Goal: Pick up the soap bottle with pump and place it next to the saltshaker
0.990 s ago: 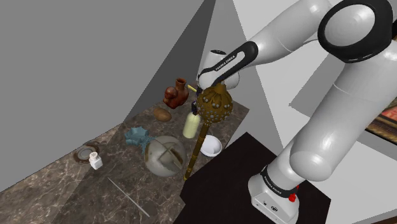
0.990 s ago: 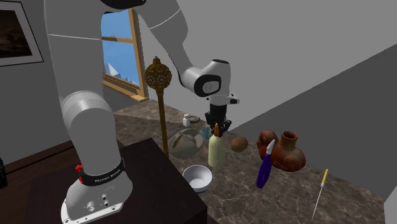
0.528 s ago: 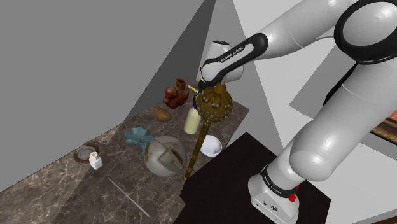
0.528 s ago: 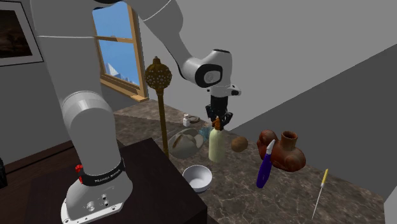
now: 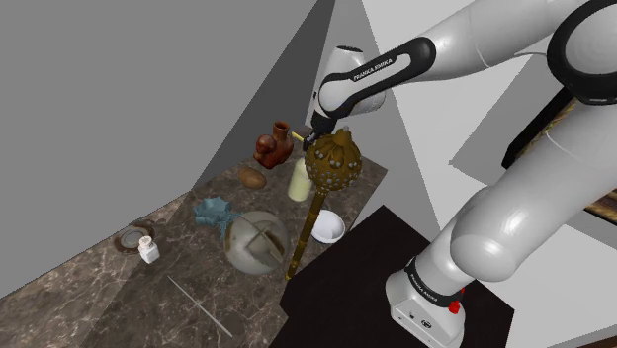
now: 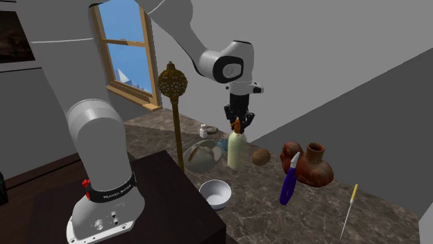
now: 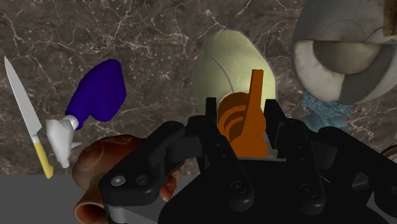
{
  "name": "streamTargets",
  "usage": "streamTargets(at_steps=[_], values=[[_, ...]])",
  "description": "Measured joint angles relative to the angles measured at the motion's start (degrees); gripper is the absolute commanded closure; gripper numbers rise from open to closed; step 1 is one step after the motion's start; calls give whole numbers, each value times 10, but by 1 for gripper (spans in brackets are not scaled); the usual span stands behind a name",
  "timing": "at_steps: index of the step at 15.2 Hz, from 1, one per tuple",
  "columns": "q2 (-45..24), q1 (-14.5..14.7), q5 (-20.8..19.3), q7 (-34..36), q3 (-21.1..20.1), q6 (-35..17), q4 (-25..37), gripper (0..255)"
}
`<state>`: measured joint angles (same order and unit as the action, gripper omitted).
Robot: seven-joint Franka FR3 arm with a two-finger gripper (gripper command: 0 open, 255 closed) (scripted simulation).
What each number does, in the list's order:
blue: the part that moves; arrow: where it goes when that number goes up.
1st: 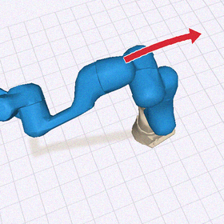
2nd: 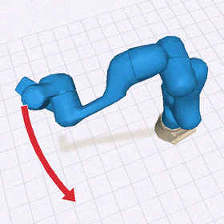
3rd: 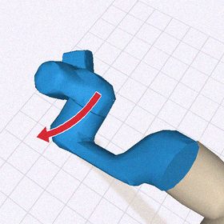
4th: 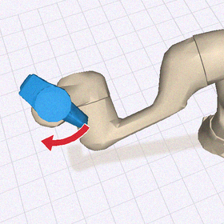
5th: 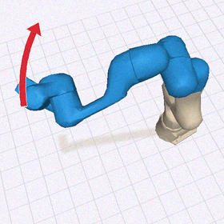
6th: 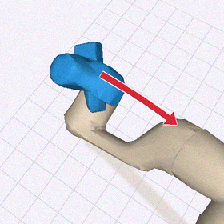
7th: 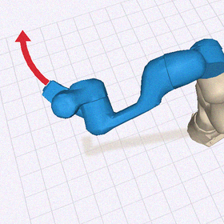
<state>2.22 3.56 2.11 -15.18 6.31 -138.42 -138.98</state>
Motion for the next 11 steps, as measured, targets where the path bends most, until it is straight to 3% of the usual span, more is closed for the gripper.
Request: streamTargets(at_steps=[11], values=[[54,0,-10,11,-2,87,34,255]])
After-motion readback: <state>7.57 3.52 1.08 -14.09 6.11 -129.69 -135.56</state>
